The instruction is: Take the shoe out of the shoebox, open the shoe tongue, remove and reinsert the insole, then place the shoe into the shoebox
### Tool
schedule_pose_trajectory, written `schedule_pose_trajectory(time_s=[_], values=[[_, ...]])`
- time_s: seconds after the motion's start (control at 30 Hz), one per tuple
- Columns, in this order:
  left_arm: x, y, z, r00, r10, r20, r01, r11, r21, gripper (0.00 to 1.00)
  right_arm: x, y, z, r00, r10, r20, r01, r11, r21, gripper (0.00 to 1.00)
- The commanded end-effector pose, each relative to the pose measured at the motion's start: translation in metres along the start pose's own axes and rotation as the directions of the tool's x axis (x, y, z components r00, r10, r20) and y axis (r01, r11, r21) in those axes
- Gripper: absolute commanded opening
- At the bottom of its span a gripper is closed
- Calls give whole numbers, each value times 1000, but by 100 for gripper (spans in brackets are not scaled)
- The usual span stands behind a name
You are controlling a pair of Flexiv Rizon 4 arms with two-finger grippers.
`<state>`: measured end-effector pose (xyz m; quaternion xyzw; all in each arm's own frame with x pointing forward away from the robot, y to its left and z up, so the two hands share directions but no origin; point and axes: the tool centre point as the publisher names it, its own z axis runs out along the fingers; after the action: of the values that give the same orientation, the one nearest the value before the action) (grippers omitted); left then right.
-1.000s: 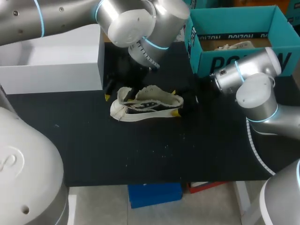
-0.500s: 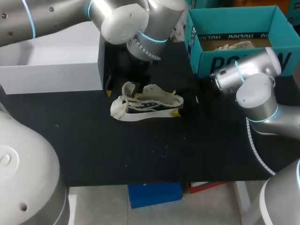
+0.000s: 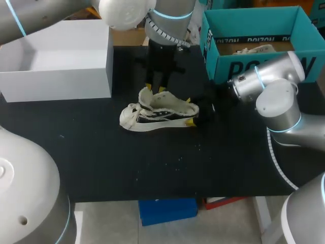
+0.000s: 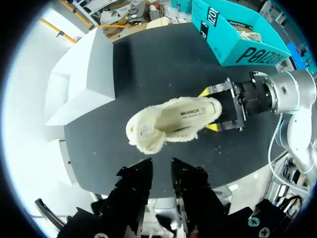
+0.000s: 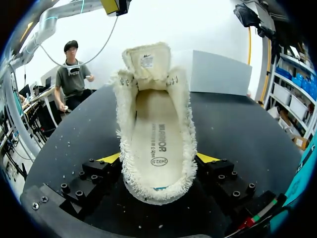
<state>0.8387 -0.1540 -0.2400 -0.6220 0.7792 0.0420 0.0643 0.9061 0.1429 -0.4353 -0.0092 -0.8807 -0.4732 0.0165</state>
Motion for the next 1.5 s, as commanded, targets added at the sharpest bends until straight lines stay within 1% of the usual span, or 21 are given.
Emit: schedule_pose_trajectory(time_s=[0.03, 0.43, 0.47, 0.5, 0.53, 0.57, 0.6, 0.63, 0.67, 1.0, 1.03, 1.07, 1.1, 1.13, 1.17, 1.2, 1.23, 1.3, 1.37, 1.5], values=[[-3, -3, 6, 657, 706, -266, -699, 702, 137, 0, -1, -3, 2, 1000, 1, 1, -1, 1000, 1, 0], [-3, -3, 6, 657, 706, -266, -699, 702, 137, 0, -1, -3, 2, 1000, 1, 1, -1, 1000, 1, 0], [0, -5, 6, 495, 810, -316, -796, 568, 210, 0, -1, -3, 2, 1000, 1, 1, -1, 1000, 1, 0], [4, -2, -1, 321, 898, -301, -845, 415, 337, 0, -1, -3, 2, 1000, 1, 1, -1, 1000, 1, 0], [5, 3, -8, 132, 958, -255, -868, 236, 437, 0, -1, -3, 2, 1000, 1, 1, -1, 1000, 1, 0], [5, 10, -15, -2, 969, -246, -853, 127, 506, 0, -1, -3, 2, 1000, 1, 1, -1, 1000, 1, 0], [3, 9, -17, -50, 960, -274, -861, 98, 500, 0, -1, -3, 2, 1000, 1, 1, -1, 1000, 1, 0], [1, 7, -18, -96, 952, -289, -886, 51, 461, 0, -1, -3, 2, 1000, 1, 1, -1, 1000, 1, 0], [1, 7, -18, -105, 952, -288, -885, 43, 464, 0, -1, -3, 2, 1000, 1, 1, -1, 1000, 1, 0], [1, 7, -18, -105, 952, -288, -885, 43, 464, 0, -1, -3, 2, 1000, 1, 1, -1, 1000, 1, 0], [3, 6, -13, -150, 955, -256, -887, -15, 462, 0, -1, -3, 2, 1000, 1, 1, -1, 1000, 1, 0], [4, 4, -6, -171, 958, -231, -904, -59, 423, 0, -1, -3, 2, 1000, 1, 1, -1, 1000, 1, 0], [4, 3, -3, -174, 965, -194, -915, -85, 394, 0, -1, -3, 2, 1000, 1, 1, -1, 1000, 1, 0], [3, 1, 0, -176, 969, -171, -908, -93, 409, 0, -1, -3, 2, 1000, 1, 1, -1, 1000, 1, 0], [0, -1, 2, -200, 968, -149, -876, -108, 470, 0, -1, -3, 2, 1000, 1, 1, -1, 1000, 1, 0], [-2, -2, 3, -191, 971, -141, -881, -107, 461, 0, -1, -3, 2, 1000, 1, 1, -1, 1000, 1, 0], [-3, -5, 7, -184, 971, -153, -896, -102, 432, 0, -1, -3, 2, 1000, 1, 1, -1, 1000, 1, 0], [-3, -10, 12, -198, 967, -162, -886, -106, 451, 0, -1, -3, 2, 1000, 1, 1, -1, 1000, 1, 0], [-2, -15, 19, -209, 961, -181, -896, -113, 430, 0, -1, -3, 2, 1000, 1, 1, -1, 1000, 1, 0], [2, -26, 31, -212, 953, -216, -904, -107, 415, 0, -1, -3, 2, 1000, 1, 1, -1, 1000, 1, 0]])
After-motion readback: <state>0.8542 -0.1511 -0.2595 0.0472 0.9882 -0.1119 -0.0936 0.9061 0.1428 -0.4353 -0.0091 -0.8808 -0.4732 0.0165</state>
